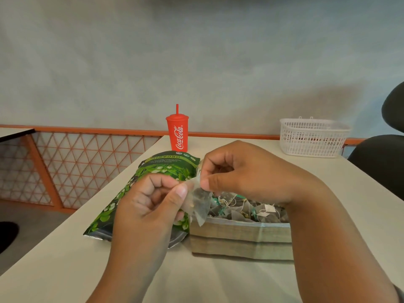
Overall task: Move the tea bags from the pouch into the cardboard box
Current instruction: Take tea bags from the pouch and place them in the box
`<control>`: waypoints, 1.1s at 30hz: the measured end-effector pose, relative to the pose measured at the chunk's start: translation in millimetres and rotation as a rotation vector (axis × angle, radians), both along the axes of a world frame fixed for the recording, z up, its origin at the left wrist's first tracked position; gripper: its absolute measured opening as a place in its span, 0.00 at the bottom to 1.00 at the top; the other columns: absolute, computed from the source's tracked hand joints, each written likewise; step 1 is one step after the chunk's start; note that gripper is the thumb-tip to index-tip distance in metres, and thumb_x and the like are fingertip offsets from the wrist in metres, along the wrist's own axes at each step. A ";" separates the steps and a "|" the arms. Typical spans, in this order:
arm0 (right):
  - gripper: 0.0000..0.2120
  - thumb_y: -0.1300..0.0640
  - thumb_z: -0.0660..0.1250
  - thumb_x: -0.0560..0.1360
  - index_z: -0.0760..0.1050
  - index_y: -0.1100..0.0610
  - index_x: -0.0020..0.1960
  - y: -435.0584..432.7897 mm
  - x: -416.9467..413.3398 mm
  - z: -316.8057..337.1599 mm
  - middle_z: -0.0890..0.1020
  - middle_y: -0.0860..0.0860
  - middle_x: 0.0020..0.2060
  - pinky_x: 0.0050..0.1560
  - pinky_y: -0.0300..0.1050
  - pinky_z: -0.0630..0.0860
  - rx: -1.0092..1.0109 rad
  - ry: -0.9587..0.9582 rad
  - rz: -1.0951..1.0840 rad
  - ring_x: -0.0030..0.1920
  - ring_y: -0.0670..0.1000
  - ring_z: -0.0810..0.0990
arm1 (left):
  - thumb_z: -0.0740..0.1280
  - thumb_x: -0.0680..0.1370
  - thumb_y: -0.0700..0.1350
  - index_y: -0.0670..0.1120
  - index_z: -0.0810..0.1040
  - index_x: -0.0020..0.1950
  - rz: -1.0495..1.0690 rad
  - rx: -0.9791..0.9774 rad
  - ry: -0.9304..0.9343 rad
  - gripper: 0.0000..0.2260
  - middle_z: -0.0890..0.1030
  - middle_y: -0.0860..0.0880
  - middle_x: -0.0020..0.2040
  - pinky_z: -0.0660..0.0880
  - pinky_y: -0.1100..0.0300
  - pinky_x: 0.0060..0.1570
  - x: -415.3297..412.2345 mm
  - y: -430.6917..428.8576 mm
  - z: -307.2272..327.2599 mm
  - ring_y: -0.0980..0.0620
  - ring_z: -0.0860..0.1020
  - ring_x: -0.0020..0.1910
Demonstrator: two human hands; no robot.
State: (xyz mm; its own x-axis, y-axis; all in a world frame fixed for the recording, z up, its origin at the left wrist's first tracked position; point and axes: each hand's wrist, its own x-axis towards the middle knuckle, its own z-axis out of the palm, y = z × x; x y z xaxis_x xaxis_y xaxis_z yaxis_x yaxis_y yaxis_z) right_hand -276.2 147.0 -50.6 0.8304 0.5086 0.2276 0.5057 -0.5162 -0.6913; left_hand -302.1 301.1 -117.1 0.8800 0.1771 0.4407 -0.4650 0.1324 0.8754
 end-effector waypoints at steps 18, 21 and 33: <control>0.11 0.66 0.67 0.72 0.78 0.52 0.36 -106.3 12.5 -12.2 0.79 0.51 0.31 0.44 0.47 0.77 0.265 -0.196 -0.796 0.33 0.49 0.76 | 0.74 0.64 0.31 0.52 0.79 0.56 0.456 1.080 0.102 0.25 0.72 0.55 0.55 0.68 0.45 0.56 35.9 80.8 -41.8 0.46 0.68 0.56; 0.10 0.67 0.67 0.72 0.77 0.53 0.37 -119.6 16.3 -21.0 0.81 0.53 0.34 0.51 0.53 0.78 0.218 -0.124 -0.890 0.36 0.52 0.79 | 0.70 0.65 0.27 0.47 0.82 0.52 0.423 1.069 0.088 0.21 0.77 0.50 0.51 0.71 0.50 0.50 43.0 80.4 -46.0 0.46 0.72 0.52; 0.06 0.63 0.67 0.73 0.77 0.53 0.41 -107.4 19.6 -20.1 0.82 0.55 0.37 0.54 0.52 0.78 0.282 -0.058 -0.824 0.38 0.51 0.82 | 0.67 0.69 0.29 0.44 0.83 0.47 0.519 0.989 0.003 0.13 0.78 0.52 0.43 0.67 0.62 0.38 55.3 61.5 -10.7 0.51 0.74 0.42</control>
State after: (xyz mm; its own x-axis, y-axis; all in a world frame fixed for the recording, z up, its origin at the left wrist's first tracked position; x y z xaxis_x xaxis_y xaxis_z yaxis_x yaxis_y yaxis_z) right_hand -256.6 39.6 -70.7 0.8922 -0.3308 0.3076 0.0846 -0.5466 -0.8331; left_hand -246.8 362.6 -127.7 0.8027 0.0960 0.5886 -0.2590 -0.8329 0.4890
